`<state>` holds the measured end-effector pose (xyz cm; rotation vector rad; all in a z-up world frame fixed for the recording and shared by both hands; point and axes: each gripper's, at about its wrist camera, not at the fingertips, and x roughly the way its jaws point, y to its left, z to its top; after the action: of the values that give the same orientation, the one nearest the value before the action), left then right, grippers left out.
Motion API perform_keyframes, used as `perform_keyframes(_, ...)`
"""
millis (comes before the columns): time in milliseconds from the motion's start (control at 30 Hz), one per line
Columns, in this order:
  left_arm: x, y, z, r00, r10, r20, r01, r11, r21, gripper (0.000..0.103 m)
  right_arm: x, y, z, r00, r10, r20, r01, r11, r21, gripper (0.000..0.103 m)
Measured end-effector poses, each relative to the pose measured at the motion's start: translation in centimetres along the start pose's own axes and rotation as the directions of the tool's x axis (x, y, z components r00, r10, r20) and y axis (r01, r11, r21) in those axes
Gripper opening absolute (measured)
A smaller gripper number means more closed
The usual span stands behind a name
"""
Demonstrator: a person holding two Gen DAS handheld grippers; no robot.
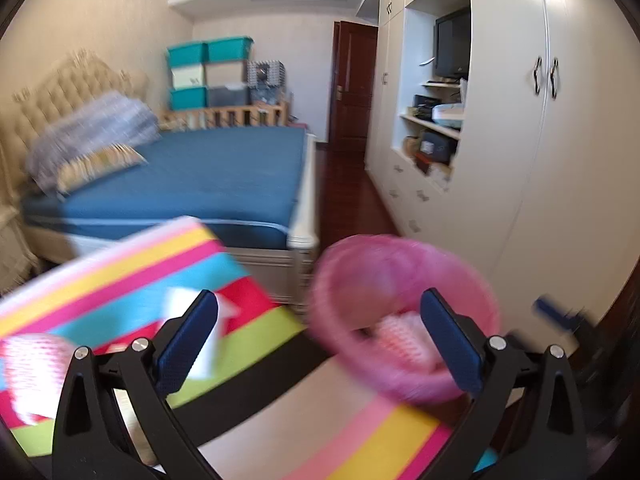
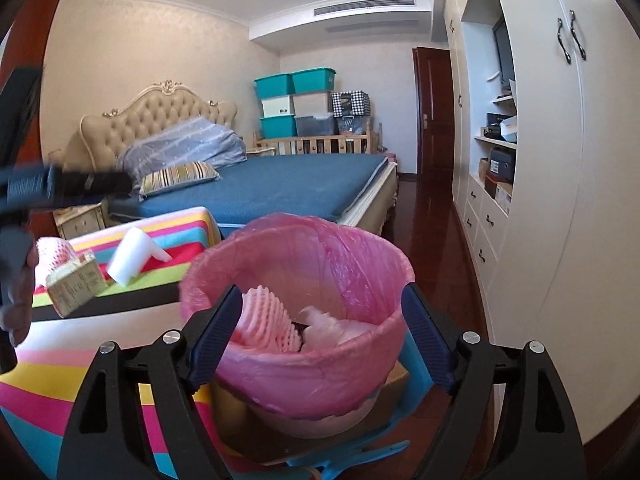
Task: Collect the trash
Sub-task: 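Move both tools back over the table toward the medicine box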
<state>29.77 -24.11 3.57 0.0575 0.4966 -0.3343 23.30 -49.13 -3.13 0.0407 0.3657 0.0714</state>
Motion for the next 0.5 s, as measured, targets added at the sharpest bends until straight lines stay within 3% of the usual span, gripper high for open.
perform_keyframes(67,-1.9,1.3,-1.2,0.997,0.074,0.022,-0.075,0.996,0.041,0.098,-0.4,1.1,0.0,1.0,0.008,-0.007,-0.009,1.0,-0.011,0.079)
perform_keyframes(167,-5.1,3.4,-3.3,0.991,0.119,0.058,-0.124,0.989,0.076,0.098,-0.7,3.3,0.1,1.0,0.027,-0.013,-0.028,0.999,-0.019,0.081)
perform_keyframes(367,-10.0,9.2,-7.5,0.976,0.212,0.053,-0.214,0.976,0.042,0.098,-0.4,8.6,0.1,0.993,0.111,-0.05,-0.113,0.993,-0.022,0.082)
perform_keyframes(500,-12.8,13.9,-10.2,0.944,0.327,0.036,-0.327,0.945,0.018,0.098,-0.2,13.0,-0.1,0.982,0.171,-0.086,-0.175,0.984,-0.042,0.085)
